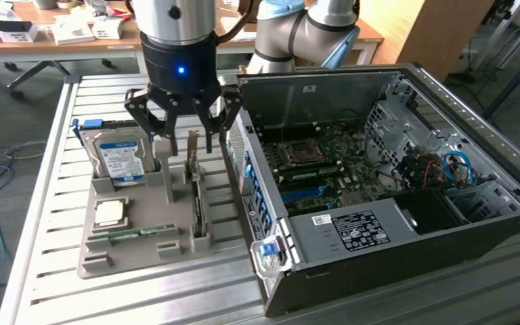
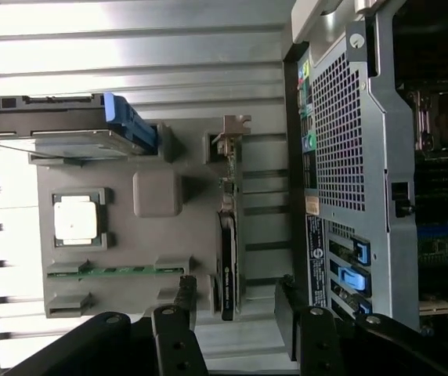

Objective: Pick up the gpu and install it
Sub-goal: 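Pick up the gpu and move the gpu toward the slot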

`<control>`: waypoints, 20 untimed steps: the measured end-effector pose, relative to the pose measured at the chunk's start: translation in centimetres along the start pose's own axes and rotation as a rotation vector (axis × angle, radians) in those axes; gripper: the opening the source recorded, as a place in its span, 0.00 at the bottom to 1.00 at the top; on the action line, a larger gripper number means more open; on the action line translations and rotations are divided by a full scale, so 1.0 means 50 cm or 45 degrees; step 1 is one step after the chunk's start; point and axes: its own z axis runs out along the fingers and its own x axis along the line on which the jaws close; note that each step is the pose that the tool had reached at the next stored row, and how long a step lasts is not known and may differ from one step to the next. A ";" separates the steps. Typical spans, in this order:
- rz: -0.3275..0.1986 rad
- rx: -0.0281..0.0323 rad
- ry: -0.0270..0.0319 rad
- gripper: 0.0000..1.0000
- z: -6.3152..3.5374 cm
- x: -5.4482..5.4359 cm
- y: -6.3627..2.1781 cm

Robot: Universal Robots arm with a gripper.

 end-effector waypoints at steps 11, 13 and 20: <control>0.000 0.0000 0.0001 0.53 0.040 0.001 -0.002; 0.000 0.0000 0.0001 0.53 0.047 0.001 -0.002; 0.000 0.0000 0.0000 0.53 0.073 0.002 -0.003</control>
